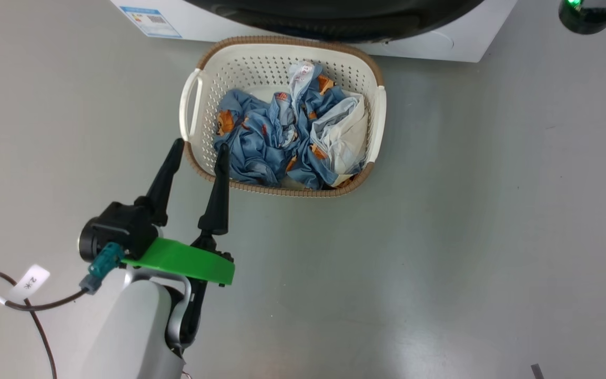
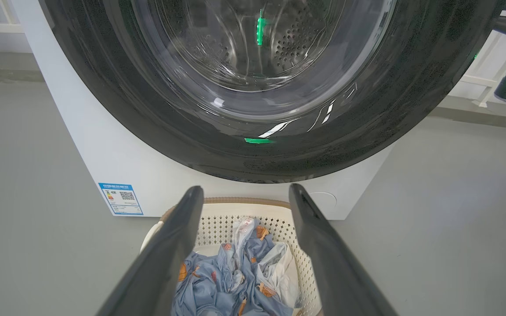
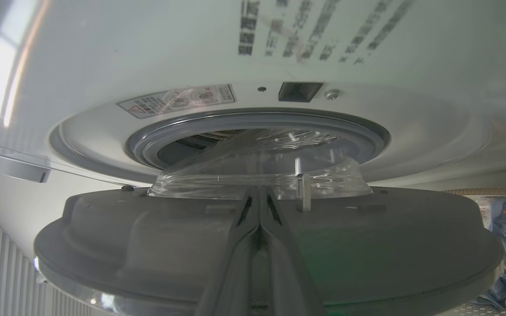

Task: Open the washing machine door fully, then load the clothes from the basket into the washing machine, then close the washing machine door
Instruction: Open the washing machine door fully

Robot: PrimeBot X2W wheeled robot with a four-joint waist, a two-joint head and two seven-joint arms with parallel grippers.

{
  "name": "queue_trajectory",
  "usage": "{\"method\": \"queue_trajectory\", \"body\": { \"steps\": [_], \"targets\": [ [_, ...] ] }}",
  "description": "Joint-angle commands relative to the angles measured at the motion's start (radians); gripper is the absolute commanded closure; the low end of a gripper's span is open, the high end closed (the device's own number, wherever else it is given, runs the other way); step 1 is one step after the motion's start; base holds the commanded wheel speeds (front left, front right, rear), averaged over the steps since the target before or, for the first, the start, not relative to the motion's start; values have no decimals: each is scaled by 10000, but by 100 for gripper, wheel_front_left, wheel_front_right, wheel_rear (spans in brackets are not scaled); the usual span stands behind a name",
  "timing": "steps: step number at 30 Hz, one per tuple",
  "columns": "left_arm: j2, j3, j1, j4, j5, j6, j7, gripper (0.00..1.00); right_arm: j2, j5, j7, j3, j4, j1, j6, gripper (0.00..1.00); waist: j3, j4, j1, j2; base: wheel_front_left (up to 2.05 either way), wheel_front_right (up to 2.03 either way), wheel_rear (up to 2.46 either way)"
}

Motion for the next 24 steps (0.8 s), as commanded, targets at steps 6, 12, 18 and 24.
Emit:
{"method": "queue_trajectory", "body": {
  "steps": [6, 12, 18, 24],
  "targets": [
    [223, 318, 56, -190, -46, 85, -93, 0, 687, 305, 864, 28, -1259, 1008, 16, 100, -202, -64, 0, -1, 0, 0, 0],
    [223, 348, 196, -160, -13, 94, -93, 0, 876, 408, 1408, 82, -2211, 1943, 16, 100, -411, -117, 0, -1, 0, 0, 0],
    [223, 364, 393, -49, 48, 94, -93, 0, 1202, 496, 1923, 165, -3513, 3286, 16, 100, -740, -217, 0, -1, 0, 0, 0],
    [223, 325, 486, 32, 90, 83, -93, 0, 1597, 503, 2297, 370, -4747, 4615, 16, 100, -1058, -313, 0, -1, 0, 0, 0]
  ]
}}
